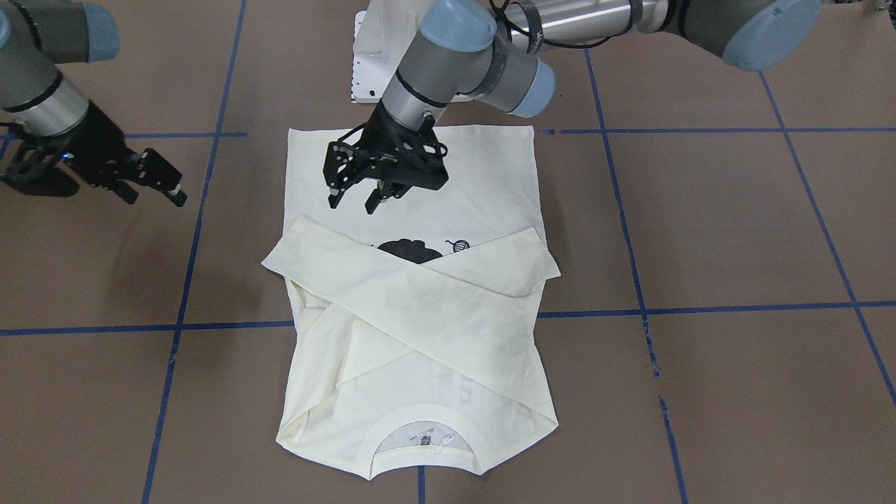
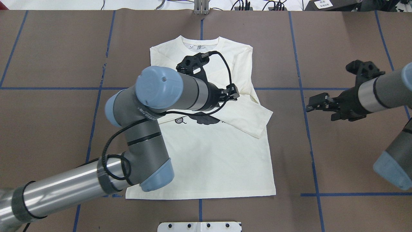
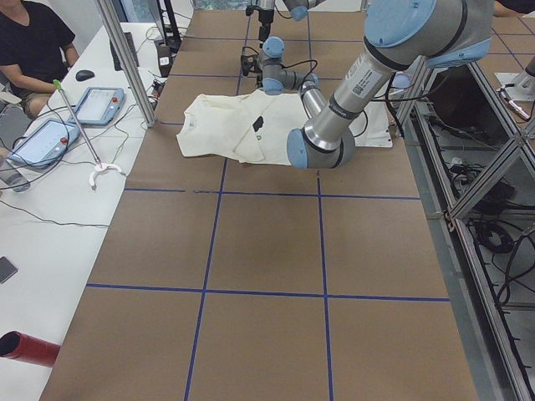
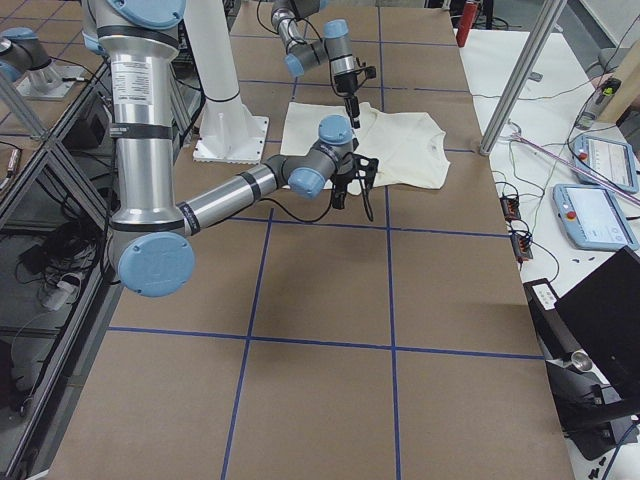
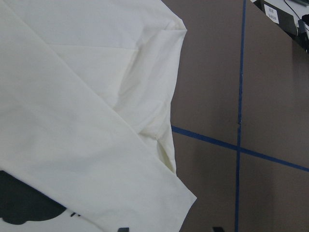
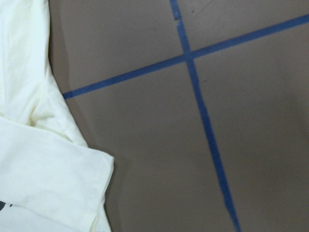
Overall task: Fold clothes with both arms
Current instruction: 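Release the sleeve with the left gripper while the right gripper moves to the hem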
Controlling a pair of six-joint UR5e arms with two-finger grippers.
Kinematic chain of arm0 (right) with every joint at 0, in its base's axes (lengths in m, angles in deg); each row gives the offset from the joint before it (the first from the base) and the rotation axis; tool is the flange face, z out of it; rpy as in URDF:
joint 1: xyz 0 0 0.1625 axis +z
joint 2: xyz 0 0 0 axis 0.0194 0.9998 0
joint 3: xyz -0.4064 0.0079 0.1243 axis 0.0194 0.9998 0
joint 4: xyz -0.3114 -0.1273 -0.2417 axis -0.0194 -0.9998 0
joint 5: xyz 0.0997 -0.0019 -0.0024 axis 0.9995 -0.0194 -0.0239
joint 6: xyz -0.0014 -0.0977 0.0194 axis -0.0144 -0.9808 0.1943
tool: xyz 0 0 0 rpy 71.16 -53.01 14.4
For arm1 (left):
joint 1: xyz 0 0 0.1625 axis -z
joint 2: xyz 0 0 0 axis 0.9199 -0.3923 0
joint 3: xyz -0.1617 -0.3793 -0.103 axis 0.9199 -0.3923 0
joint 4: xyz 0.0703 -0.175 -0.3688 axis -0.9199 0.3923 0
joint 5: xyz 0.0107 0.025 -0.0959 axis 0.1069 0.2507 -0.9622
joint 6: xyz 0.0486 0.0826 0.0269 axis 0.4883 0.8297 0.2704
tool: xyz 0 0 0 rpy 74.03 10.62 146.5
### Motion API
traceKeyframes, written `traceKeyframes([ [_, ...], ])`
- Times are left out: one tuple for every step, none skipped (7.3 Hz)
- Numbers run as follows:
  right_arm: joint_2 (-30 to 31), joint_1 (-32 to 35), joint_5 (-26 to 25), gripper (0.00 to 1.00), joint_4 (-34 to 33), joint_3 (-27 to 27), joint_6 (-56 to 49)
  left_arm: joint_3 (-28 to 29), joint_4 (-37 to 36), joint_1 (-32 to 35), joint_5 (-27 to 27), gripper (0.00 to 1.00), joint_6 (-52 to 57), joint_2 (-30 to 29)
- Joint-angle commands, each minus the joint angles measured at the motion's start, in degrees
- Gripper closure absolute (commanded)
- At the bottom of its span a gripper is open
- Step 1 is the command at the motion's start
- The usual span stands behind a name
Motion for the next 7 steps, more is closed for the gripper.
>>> traceKeyframes([
  [0.26, -14.53, -13.34, 0.03, 0.35, -5.40, 14.55, -13.69, -8.92, 0.64, 0.00, 0.35, 7.10, 8.52],
  [0.52, -20.33, -18.70, 0.02, 0.08, -7.07, 23.05, -16.61, -9.30, 1.86, -0.09, 0.35, 8.78, 11.59],
  [0.52, -27.35, -25.54, 0.03, -0.09, -7.87, 29.40, -20.55, -9.39, 2.91, -0.87, 0.35, 12.19, 15.88],
  [0.52, -32.90, -32.92, 0.03, -2.10, -8.40, 34.42, -21.46, -9.21, 4.66, -3.40, 0.35, 13.27, 18.10],
  [0.26, -36.70, -37.08, 0.04, -7.86, -9.71, 39.17, -21.56, -9.30, 4.86, -3.51, 0.35, 13.28, 18.21],
  [0.17, -37.61, -38.87, 0.07, -10.35, -10.16, 41.57, -21.56, -9.30, 4.94, -3.51, 0.35, 13.19, 18.30],
  [0.52, -37.79, -38.88, 0.07, -10.73, -10.16, 44.29, -21.47, -9.30, 4.95, -3.60, 0.34, 13.10, 18.38],
])
